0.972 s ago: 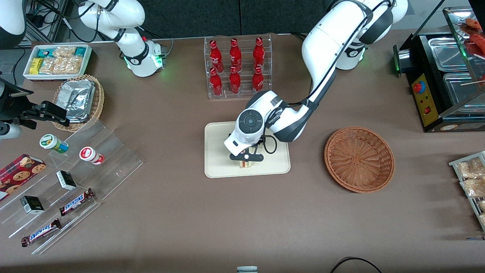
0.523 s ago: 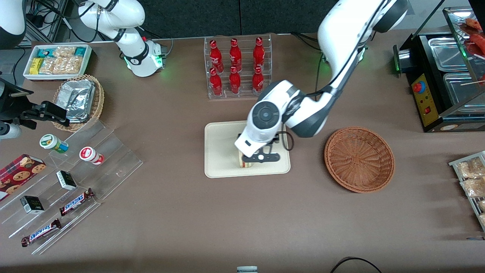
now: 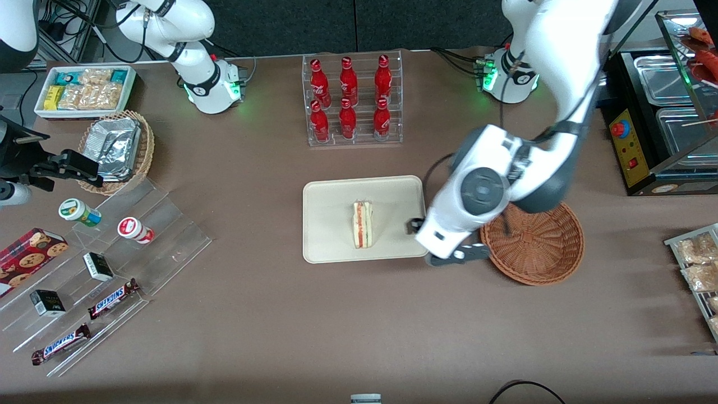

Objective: Place sandwich from basket to tray

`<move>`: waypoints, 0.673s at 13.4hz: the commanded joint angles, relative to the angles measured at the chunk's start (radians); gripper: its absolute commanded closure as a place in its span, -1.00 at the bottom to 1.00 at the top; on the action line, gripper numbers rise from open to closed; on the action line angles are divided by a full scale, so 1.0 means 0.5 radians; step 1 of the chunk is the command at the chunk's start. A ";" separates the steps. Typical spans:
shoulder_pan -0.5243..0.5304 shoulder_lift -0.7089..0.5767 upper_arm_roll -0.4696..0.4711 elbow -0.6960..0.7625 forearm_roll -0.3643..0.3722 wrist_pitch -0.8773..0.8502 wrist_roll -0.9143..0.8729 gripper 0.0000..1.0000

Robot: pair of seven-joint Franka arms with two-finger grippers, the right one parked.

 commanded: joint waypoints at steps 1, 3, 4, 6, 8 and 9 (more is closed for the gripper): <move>0.160 -0.185 -0.017 -0.166 0.008 -0.095 0.206 -1.00; 0.250 -0.225 -0.017 -0.163 0.001 -0.248 0.424 -1.00; 0.323 -0.283 -0.017 -0.181 -0.002 -0.310 0.552 -1.00; 0.367 -0.436 0.077 -0.264 -0.011 -0.378 0.780 -1.00; 0.370 -0.620 0.173 -0.405 -0.029 -0.381 0.940 -1.00; 0.370 -0.712 0.225 -0.460 -0.029 -0.396 0.968 -1.00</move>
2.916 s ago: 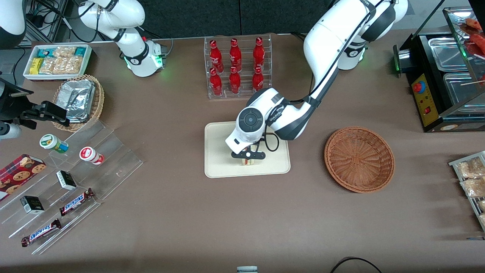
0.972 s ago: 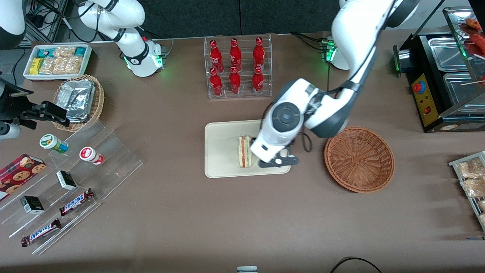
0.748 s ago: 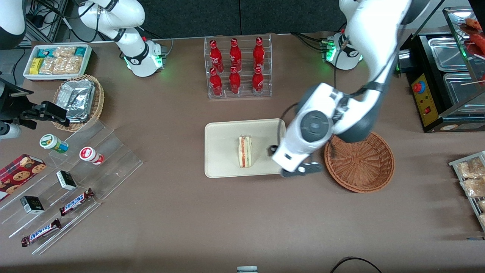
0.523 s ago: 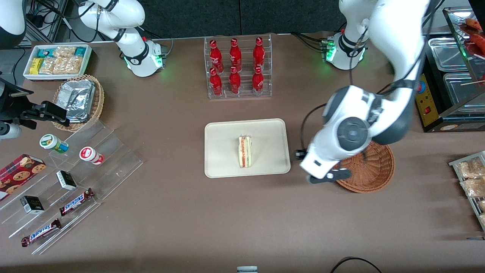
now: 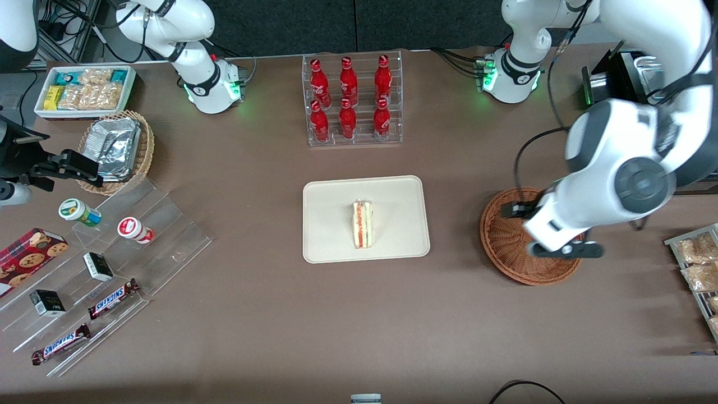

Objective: Place sandwich from basket to tray

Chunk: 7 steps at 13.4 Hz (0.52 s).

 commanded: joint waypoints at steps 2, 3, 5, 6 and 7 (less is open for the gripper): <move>0.002 -0.371 0.117 -0.240 -0.022 -0.139 0.134 -1.00; 0.002 -0.430 0.169 -0.222 -0.022 -0.234 0.232 -1.00; 0.005 -0.528 0.236 -0.207 -0.019 -0.394 0.367 -1.00; 0.017 -0.556 0.249 -0.206 -0.019 -0.404 0.371 -1.00; 0.033 -0.583 0.249 -0.210 -0.016 -0.410 0.368 -1.00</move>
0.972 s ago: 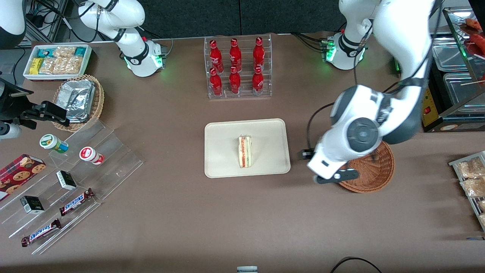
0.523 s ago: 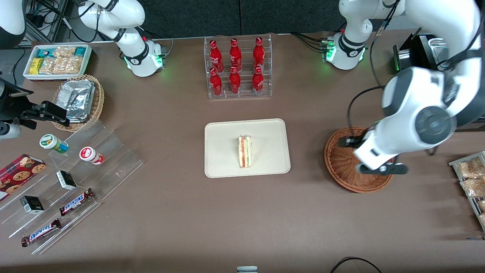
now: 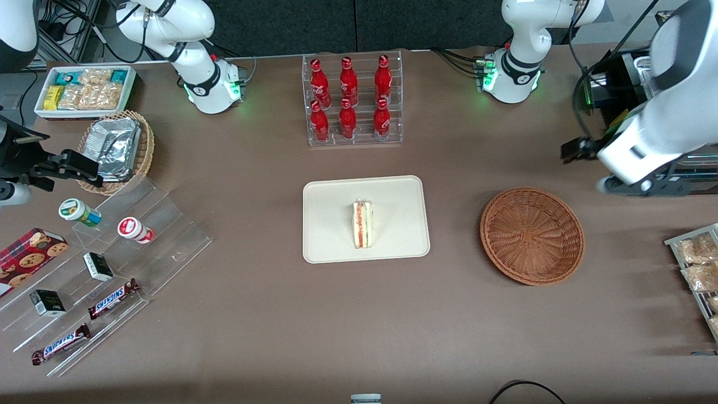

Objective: Place sandwich from basket to tray

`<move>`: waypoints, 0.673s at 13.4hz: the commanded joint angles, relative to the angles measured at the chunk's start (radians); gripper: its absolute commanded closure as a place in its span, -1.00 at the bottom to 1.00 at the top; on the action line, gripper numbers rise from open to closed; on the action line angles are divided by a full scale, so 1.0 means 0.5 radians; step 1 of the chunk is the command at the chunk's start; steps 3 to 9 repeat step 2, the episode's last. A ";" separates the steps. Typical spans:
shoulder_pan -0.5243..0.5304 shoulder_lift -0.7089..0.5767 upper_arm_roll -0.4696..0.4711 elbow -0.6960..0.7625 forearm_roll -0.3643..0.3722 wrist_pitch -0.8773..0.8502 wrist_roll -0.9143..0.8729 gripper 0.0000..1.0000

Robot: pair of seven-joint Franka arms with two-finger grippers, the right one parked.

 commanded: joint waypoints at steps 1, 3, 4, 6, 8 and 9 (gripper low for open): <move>0.025 -0.112 0.005 -0.067 -0.013 -0.037 0.042 -1.00; 0.028 -0.146 0.005 -0.067 -0.013 -0.083 0.045 -1.00; 0.028 -0.146 0.005 -0.067 -0.013 -0.083 0.045 -1.00; 0.028 -0.146 0.005 -0.067 -0.013 -0.083 0.045 -1.00; 0.028 -0.146 0.005 -0.067 -0.013 -0.083 0.045 -1.00; 0.028 -0.146 0.005 -0.067 -0.013 -0.083 0.045 -1.00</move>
